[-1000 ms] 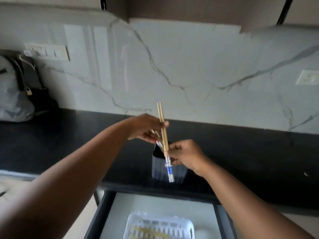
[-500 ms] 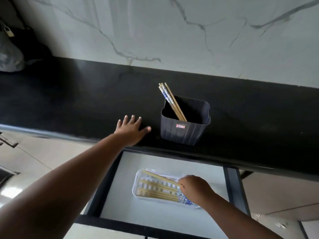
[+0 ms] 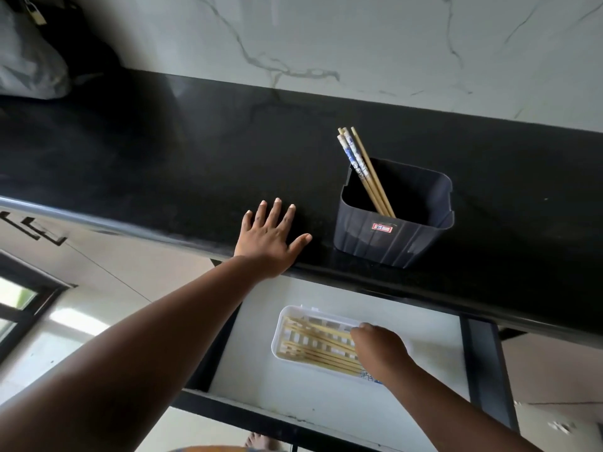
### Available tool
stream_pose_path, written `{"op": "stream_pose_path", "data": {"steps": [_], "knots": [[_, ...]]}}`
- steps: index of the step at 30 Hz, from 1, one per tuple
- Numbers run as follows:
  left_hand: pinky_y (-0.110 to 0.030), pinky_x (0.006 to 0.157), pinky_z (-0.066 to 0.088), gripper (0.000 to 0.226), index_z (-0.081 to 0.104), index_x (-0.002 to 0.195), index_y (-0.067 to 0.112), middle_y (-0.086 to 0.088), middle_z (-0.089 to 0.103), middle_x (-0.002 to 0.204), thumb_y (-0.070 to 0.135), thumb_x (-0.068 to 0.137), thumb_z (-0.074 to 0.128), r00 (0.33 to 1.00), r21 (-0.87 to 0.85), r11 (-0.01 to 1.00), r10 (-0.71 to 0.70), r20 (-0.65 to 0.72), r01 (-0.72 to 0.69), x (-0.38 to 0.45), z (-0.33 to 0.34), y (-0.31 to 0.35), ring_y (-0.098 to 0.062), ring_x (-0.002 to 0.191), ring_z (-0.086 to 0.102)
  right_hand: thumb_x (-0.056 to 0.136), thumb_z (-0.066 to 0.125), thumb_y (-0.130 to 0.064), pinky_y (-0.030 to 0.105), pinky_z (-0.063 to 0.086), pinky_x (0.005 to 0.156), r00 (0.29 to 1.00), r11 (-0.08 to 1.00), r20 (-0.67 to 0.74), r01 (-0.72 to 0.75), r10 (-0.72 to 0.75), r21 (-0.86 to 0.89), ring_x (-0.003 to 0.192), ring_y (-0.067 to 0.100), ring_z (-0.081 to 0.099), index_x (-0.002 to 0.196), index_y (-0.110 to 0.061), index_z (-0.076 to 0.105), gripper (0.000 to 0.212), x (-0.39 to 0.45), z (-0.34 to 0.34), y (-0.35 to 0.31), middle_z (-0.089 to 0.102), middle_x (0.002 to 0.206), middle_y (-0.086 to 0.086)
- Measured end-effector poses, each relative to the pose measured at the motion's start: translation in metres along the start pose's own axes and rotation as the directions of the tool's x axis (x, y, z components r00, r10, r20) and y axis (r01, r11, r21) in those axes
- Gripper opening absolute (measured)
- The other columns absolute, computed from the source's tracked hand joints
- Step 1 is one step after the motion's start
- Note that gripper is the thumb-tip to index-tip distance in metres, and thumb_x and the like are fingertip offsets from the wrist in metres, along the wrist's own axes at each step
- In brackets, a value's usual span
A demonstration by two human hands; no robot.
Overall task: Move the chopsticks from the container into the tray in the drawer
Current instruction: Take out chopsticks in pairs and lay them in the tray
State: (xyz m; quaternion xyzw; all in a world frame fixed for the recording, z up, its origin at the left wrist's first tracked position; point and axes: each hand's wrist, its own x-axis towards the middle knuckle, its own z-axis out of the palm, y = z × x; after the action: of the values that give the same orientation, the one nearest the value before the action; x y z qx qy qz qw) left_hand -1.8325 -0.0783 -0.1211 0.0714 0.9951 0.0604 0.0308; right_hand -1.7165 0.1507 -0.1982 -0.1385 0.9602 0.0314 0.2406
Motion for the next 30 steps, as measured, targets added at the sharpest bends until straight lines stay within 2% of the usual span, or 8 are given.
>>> {"op": "stream_pose_path", "data": {"steps": [3, 5, 10, 15, 19, 25, 28, 30], "knots": [[-0.046, 0.118, -0.002, 0.077, 0.003, 0.153, 0.03, -0.002, -0.002, 0.163, 0.071, 0.089, 0.012, 1.0, 0.006, 1.0, 0.005, -0.007, -0.005, 0.0, 0.001, 0.0, -0.026, 0.148, -0.007, 0.084, 0.052, 0.004, 0.032, 0.05, 0.078, 0.998, 1.0, 0.055, -0.028, 0.029, -0.004, 0.104, 0.026, 0.062, 0.104, -0.015, 0.061, 0.029, 0.001, 0.005, 0.0, 0.058, 0.096, 0.003], [-0.046, 0.118, -0.002, 0.077, 0.003, 0.153, 0.029, -0.003, -0.002, 0.163, 0.071, 0.089, 0.011, 1.0, 0.01, 1.0, 0.01, -0.01, -0.01, 0.0, 0.001, 0.001, -0.027, 0.148, -0.007, 0.084, 0.056, -0.001, 0.032, 0.051, 0.078, 0.998, 1.0, 0.066, -0.023, 0.022, 0.016, 0.103, 0.024, 0.062, 0.113, -0.016, 0.061, 0.034, 0.001, 0.009, 0.002, 0.062, 0.111, 0.003], [-0.047, 0.119, -0.001, 0.078, 0.003, 0.153, 0.029, -0.004, -0.002, 0.162, 0.072, 0.088, 0.009, 1.0, 0.017, 1.0, 0.018, -0.01, -0.017, 0.0, 0.0, 0.0, -0.027, 0.148, -0.007, 0.086, 0.05, -0.005, 0.028, 0.046, 0.074, 0.998, 0.998, 0.047, 0.041, -0.043, 0.041, 0.099, 0.024, 0.062, 0.109, -0.02, 0.062, 0.03, 0.005, 0.008, 0.008, 0.063, 0.107, 0.0], [-0.047, 0.119, -0.002, 0.078, 0.002, 0.153, 0.029, -0.004, -0.003, 0.162, 0.072, 0.088, 0.009, 1.0, 0.015, 1.0, 0.02, -0.008, -0.02, 0.0, 0.0, 0.0, -0.027, 0.148, -0.008, 0.09, 0.046, -0.007, 0.029, 0.048, 0.073, 1.0, 1.0, -0.018, 0.015, -0.015, 0.024, 0.095, 0.025, 0.065, 0.108, -0.021, 0.058, 0.025, 0.004, 0.009, 0.005, 0.068, 0.099, 0.0], [-0.047, 0.119, -0.003, 0.078, 0.001, 0.153, 0.029, -0.004, -0.003, 0.162, 0.071, 0.089, 0.009, 1.0, 0.011, 1.0, 0.02, -0.012, -0.019, 0.0, 0.0, 0.0, -0.027, 0.148, -0.008, 0.089, 0.048, -0.005, 0.03, 0.051, 0.081, 1.0, 1.0, -0.019, 0.007, -0.007, 0.003, 0.099, 0.025, 0.066, 0.114, -0.021, 0.058, 0.031, 0.003, 0.01, 0.002, 0.07, 0.102, 0.001], [-0.048, 0.119, -0.003, 0.078, 0.001, 0.153, 0.029, -0.004, -0.003, 0.162, 0.071, 0.089, 0.009, 1.0, 0.009, 1.0, 0.022, -0.013, -0.022, 0.0, 0.0, 0.0, -0.027, 0.148, -0.008, 0.085, 0.052, -0.003, 0.03, 0.049, 0.08, 1.0, 1.0, 0.023, 0.011, -0.01, -0.007, 0.104, 0.026, 0.062, 0.112, -0.019, 0.058, 0.032, 0.0, 0.0, 0.0, 0.066, 0.109, 0.002], [-0.048, 0.118, -0.006, 0.077, -0.001, 0.153, 0.028, -0.004, -0.005, 0.162, 0.071, 0.089, 0.006, 0.999, 0.016, 0.999, 0.034, -0.013, -0.033, 0.001, -0.001, 0.001, -0.027, 0.148, -0.01, 0.09, 0.048, -0.012, 0.027, 0.043, 0.074, 0.999, 0.991, 0.023, 0.043, -0.046, 0.13, 0.1, 0.025, 0.062, 0.106, -0.019, 0.062, 0.022, -0.006, -0.028, -0.001, 0.066, 0.108, 0.004], [-0.047, 0.118, -0.01, 0.077, -0.001, 0.153, 0.026, -0.005, -0.005, 0.162, 0.069, 0.089, 0.004, 0.999, 0.03, 0.999, 0.046, -0.018, -0.046, 0.001, -0.002, 0.001, -0.027, 0.148, -0.01, 0.092, 0.047, -0.022, 0.028, 0.047, 0.074, 0.992, 0.956, -0.075, 0.121, -0.104, 0.268, 0.096, 0.022, 0.064, 0.099, -0.019, 0.064, 0.019, -0.015, -0.065, -0.003, 0.069, 0.103, 0.001]]}}
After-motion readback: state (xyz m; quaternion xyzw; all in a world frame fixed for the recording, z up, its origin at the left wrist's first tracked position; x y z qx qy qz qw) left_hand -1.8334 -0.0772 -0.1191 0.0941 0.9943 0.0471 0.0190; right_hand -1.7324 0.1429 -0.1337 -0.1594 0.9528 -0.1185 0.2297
